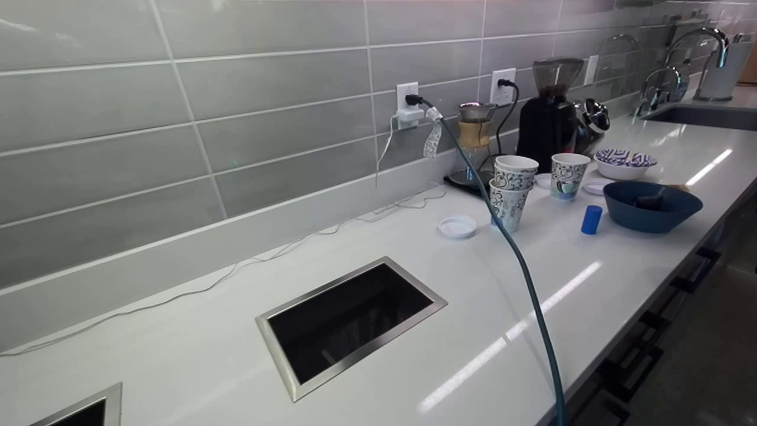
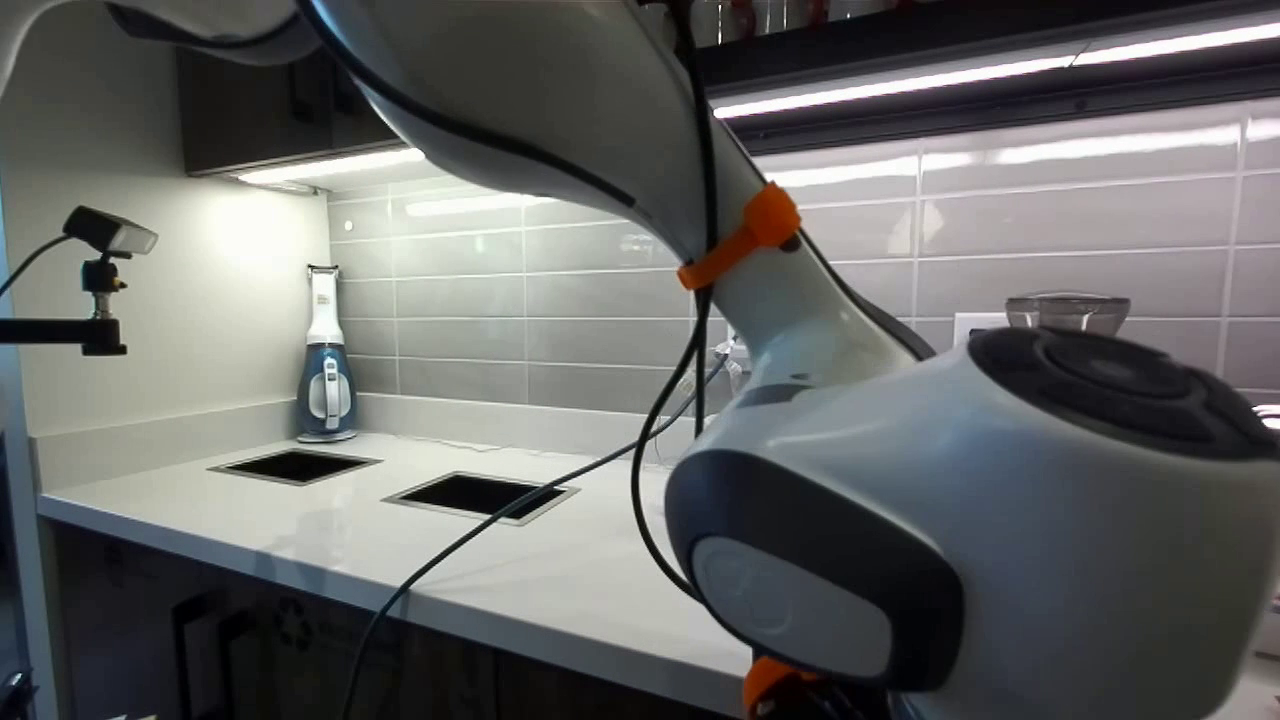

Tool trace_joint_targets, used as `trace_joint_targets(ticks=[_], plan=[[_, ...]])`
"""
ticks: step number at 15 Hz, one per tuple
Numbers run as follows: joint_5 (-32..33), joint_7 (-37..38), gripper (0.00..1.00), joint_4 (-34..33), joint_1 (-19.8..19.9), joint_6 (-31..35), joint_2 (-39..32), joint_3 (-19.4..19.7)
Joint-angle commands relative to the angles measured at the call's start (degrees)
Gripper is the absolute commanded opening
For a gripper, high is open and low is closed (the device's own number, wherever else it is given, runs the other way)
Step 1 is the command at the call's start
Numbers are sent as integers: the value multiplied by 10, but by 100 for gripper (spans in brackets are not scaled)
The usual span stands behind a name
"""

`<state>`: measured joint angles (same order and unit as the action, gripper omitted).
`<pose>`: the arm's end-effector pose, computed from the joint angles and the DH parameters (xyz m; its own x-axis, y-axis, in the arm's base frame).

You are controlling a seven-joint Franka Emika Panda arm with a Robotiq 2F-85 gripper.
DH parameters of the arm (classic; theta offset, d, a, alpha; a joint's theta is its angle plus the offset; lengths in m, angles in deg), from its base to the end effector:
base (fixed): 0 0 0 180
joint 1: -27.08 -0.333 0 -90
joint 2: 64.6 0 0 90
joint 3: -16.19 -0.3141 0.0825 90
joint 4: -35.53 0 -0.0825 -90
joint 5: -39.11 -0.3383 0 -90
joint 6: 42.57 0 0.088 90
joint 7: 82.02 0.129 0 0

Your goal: Open the right drawer fully

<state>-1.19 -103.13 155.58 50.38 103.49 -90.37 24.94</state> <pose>0.4732 -0.2959 0.2205 0.7173 -0.6949 0.0509 -0.6481 -0.6922 -0.3175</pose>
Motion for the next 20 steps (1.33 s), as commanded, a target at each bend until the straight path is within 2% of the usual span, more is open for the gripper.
trace_joint_targets(ticks=[1,2,10,15,20], plan=[[9,-14,100,-83,31,-13,-75,-15],[10,2,100,-33,21,1,-33,-14],[11,2,100,-43,25,2,-44,-17],[-5,-4,100,-113,41,21,-111,-35],[-20,-3,100,-190,71,33,-180,-69]])
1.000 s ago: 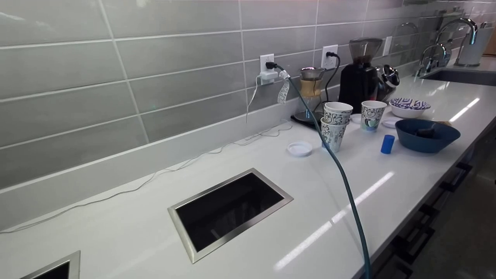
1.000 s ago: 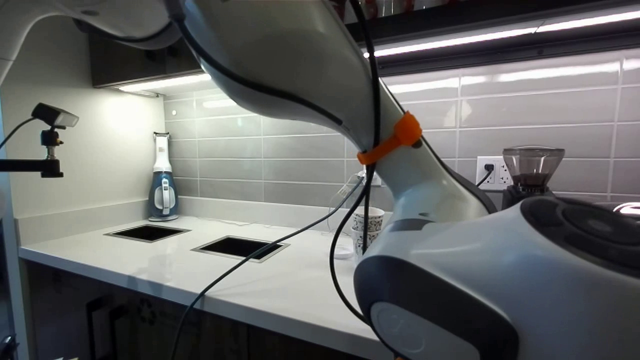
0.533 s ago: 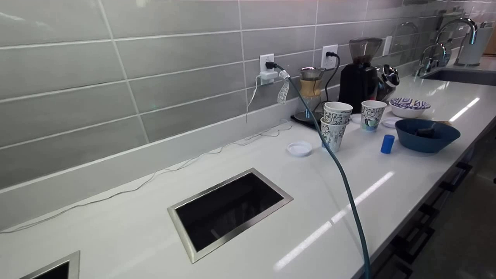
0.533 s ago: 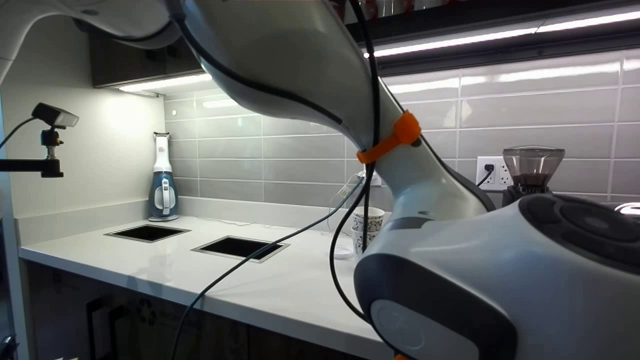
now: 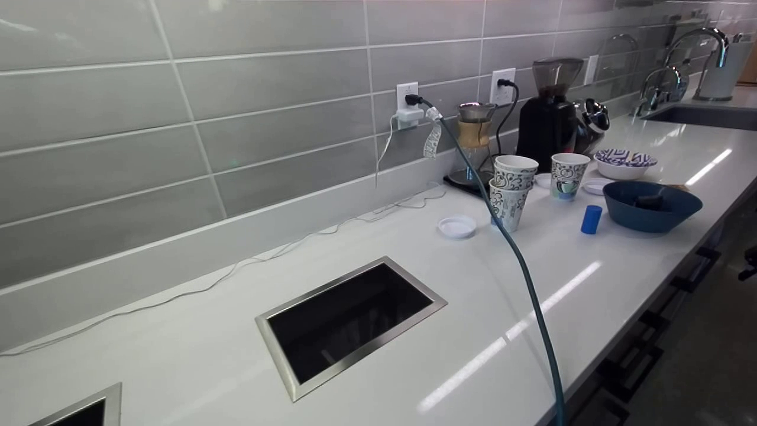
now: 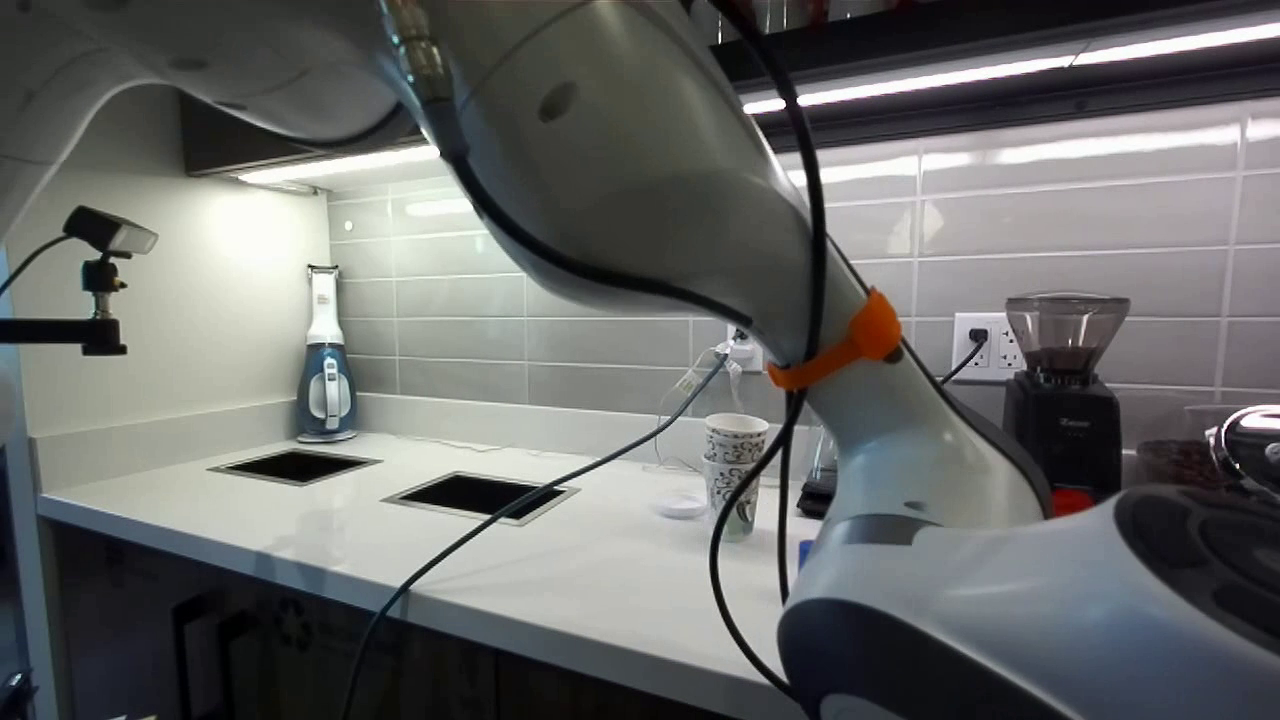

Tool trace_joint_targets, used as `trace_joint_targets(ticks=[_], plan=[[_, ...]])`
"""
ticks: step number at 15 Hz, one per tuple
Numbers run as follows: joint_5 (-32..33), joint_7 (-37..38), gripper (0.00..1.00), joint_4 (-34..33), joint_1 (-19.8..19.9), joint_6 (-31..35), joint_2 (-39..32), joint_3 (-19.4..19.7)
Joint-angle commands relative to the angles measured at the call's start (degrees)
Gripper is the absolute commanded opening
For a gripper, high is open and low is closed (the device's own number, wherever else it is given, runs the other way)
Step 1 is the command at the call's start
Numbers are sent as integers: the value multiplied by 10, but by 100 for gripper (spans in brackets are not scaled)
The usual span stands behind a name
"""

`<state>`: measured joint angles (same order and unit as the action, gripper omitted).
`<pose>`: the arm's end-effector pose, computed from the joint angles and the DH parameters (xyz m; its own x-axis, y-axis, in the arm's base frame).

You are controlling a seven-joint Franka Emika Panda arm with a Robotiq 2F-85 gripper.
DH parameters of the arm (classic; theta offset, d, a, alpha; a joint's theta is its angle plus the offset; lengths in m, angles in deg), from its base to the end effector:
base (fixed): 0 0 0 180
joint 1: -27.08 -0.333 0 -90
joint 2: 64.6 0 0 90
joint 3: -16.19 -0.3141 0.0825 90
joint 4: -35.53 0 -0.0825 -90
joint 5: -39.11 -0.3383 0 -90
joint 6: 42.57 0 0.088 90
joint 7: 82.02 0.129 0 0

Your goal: Open the right drawer fully

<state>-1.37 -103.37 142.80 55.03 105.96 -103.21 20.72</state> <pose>0.5143 -0.3304 0.1687 0.7031 -0.7063 0.0821 -0.6529 -0.6870 -0.3190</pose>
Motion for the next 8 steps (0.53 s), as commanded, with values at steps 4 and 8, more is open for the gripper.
trace_joint_targets(ticks=[4,8], plan=[[-23,3,100,-123,45,9,-102,-51],[-26,11,100,-176,58,9,-144,-72]])
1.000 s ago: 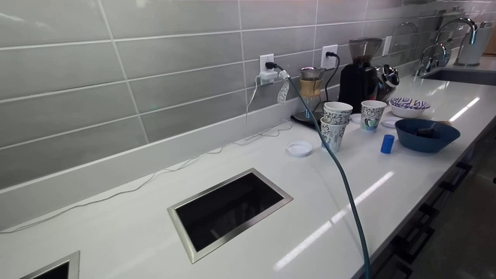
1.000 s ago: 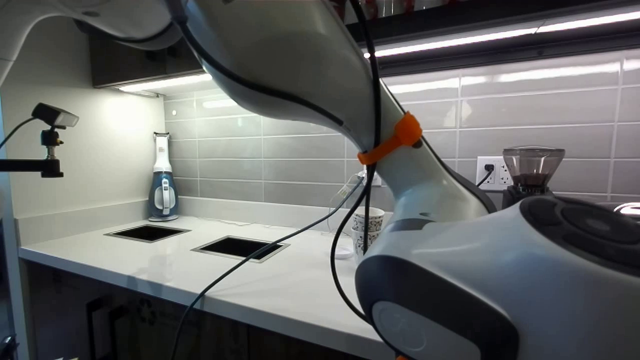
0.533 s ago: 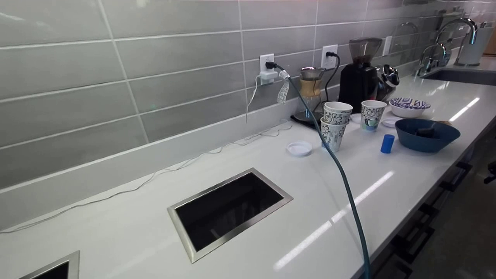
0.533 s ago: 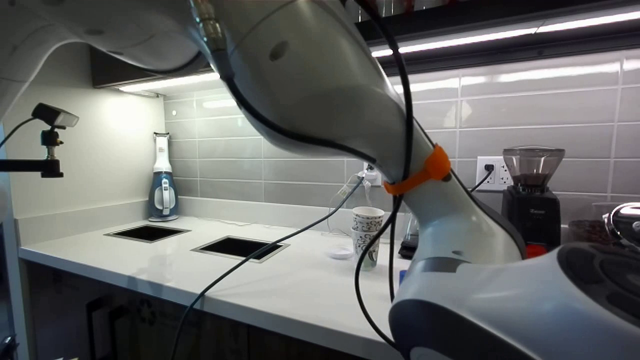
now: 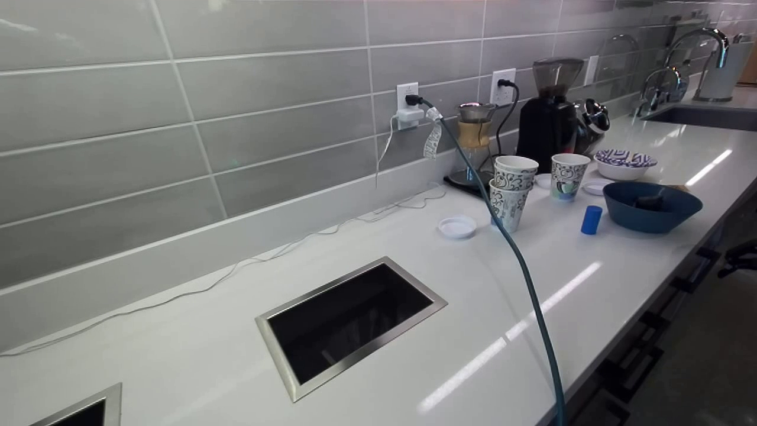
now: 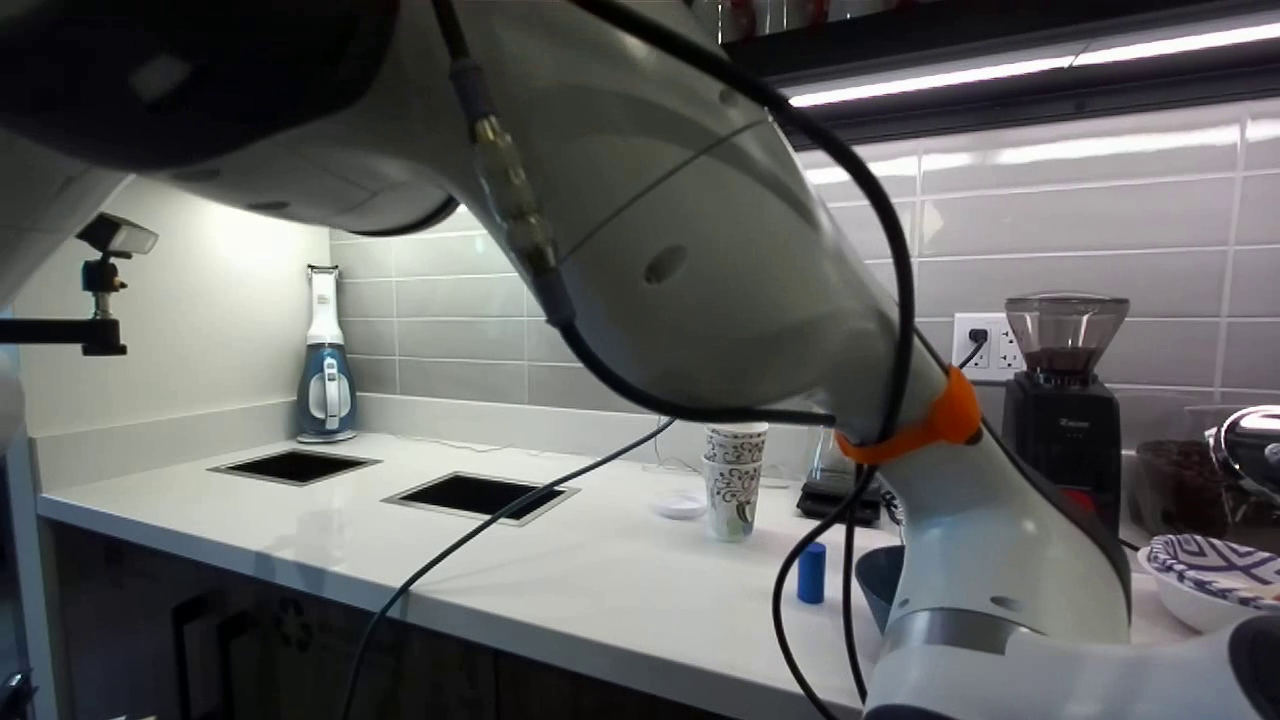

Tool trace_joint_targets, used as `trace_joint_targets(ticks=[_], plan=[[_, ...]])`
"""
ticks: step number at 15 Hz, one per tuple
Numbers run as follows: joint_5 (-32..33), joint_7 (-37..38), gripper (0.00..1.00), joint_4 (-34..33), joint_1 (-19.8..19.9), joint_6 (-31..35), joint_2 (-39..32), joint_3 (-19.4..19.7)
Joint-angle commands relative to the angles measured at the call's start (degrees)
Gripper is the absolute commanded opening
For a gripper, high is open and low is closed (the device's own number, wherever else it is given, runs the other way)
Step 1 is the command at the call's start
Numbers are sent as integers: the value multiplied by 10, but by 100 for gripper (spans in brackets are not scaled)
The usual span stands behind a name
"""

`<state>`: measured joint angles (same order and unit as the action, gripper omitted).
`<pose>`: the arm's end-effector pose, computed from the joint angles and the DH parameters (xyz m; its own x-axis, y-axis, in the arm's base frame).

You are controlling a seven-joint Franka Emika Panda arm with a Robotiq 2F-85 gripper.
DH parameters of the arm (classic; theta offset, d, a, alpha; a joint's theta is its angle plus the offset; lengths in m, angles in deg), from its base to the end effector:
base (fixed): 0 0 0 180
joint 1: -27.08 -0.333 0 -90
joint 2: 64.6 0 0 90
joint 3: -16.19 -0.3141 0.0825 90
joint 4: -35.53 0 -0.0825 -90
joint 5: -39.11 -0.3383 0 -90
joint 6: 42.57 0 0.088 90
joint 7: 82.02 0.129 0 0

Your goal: Open the right drawer fully

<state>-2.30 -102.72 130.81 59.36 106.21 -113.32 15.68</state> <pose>0.5517 -0.3490 0.1306 0.6742 -0.7323 0.0961 -0.6534 -0.6520 -0.3847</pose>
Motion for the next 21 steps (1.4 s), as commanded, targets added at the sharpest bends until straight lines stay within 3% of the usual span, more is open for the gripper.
trace_joint_targets(ticks=[1,9,21], plan=[[-16,7,100,-67,17,5,-53,-25],[-9,27,100,-118,13,6,-99,-43],[67,114,100,-85,-26,-5,-83,40]])
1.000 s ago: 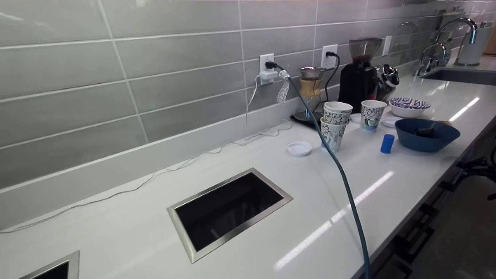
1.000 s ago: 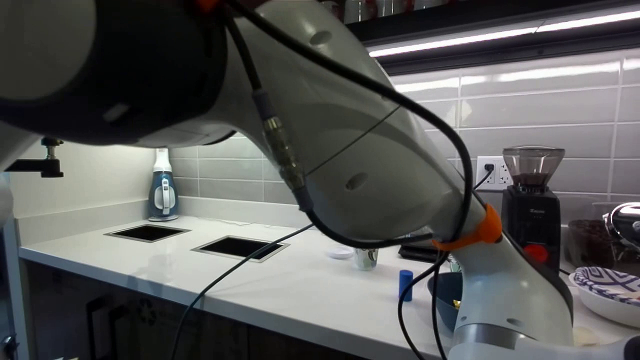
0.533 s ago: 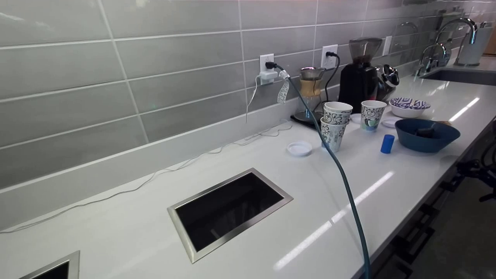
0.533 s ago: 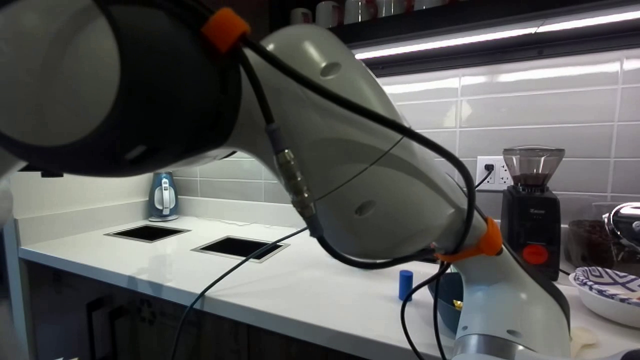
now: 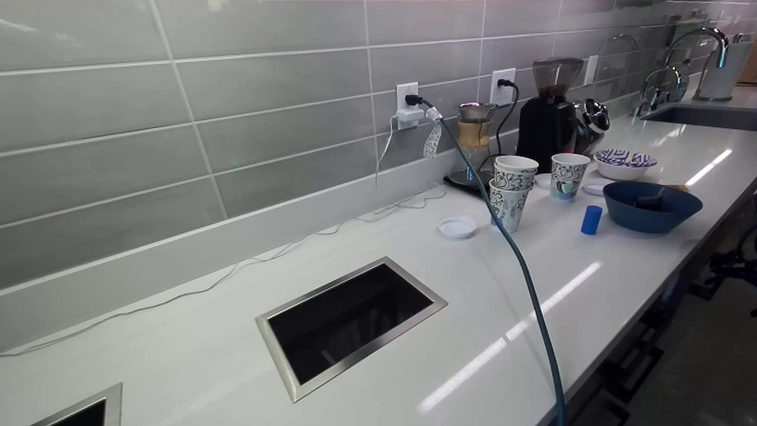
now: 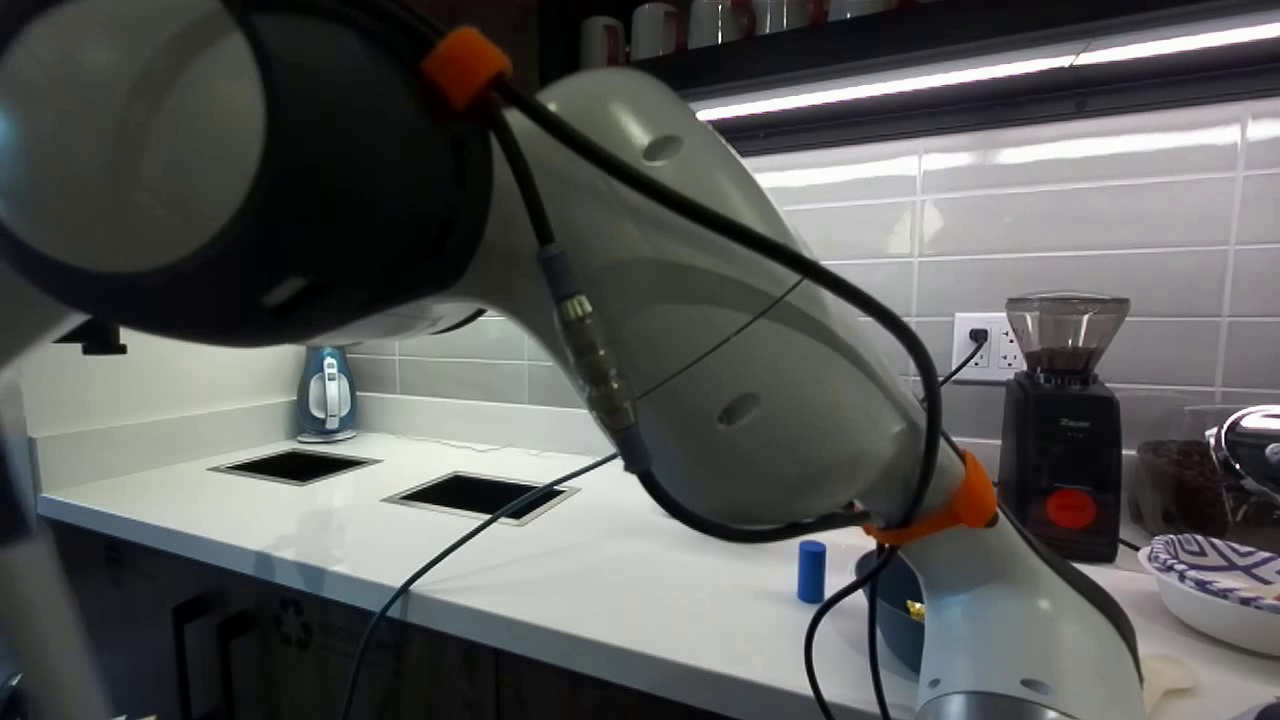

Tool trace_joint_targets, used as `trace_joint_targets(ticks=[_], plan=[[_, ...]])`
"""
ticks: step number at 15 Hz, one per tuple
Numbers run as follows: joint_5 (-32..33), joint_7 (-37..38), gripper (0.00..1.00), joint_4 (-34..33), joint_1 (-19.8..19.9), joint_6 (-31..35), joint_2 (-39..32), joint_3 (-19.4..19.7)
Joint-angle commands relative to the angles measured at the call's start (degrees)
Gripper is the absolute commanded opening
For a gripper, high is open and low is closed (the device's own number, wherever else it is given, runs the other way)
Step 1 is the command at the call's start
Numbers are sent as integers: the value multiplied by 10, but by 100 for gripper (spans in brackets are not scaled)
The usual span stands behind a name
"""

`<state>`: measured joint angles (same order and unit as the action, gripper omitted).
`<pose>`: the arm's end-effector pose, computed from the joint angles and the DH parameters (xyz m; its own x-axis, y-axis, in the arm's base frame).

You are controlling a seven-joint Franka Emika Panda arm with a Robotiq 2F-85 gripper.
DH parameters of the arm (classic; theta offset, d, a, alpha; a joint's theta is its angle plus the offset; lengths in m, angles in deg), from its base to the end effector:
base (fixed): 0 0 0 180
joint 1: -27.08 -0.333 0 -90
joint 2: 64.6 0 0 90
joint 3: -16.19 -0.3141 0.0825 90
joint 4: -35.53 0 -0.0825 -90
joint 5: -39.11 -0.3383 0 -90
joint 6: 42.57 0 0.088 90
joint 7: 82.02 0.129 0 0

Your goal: Open the right drawer fully

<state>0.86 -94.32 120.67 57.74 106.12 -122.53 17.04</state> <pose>0.5763 -0.3573 0.0883 0.6200 -0.7813 0.0717 -0.7162 -0.6009 -0.3550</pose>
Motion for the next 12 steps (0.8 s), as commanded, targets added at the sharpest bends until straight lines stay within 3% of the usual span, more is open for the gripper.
trace_joint_targets(ticks=[1,12], plan=[[43,35,100,23,-9,-4,14,30],[30,7,100,142,27,12,97,28]])
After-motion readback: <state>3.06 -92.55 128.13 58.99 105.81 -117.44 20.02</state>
